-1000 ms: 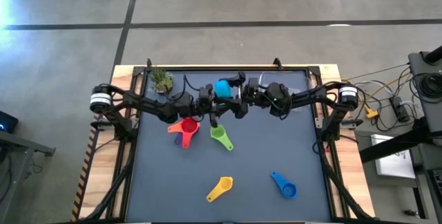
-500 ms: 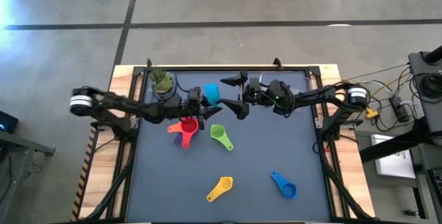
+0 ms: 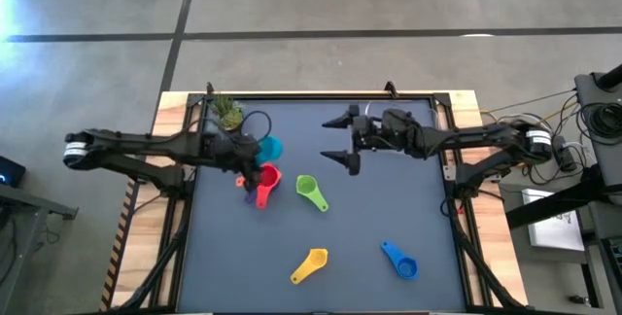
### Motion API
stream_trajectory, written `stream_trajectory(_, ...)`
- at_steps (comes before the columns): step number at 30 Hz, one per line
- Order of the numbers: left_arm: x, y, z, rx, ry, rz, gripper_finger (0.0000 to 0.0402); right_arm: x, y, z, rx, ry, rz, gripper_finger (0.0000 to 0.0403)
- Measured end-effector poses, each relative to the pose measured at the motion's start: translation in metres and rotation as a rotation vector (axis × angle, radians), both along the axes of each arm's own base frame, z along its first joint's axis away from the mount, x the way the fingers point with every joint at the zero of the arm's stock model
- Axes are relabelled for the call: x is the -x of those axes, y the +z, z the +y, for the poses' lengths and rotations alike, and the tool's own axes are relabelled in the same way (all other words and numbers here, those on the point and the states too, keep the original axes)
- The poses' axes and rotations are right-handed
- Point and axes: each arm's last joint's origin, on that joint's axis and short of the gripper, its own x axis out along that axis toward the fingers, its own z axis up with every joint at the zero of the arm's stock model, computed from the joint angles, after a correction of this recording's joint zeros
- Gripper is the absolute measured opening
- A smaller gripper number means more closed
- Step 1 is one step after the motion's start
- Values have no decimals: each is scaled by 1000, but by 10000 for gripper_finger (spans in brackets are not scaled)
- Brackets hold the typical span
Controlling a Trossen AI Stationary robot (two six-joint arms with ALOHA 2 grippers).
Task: Nest measuring cups in basket
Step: Stack the light blue measuring cup on top of the red measuring cup
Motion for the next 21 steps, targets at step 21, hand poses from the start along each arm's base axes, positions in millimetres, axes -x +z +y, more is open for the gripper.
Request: stream_trajectory(21,0,-32,-26,177,55,270,128,2,-13,14,9,-8,50,398)
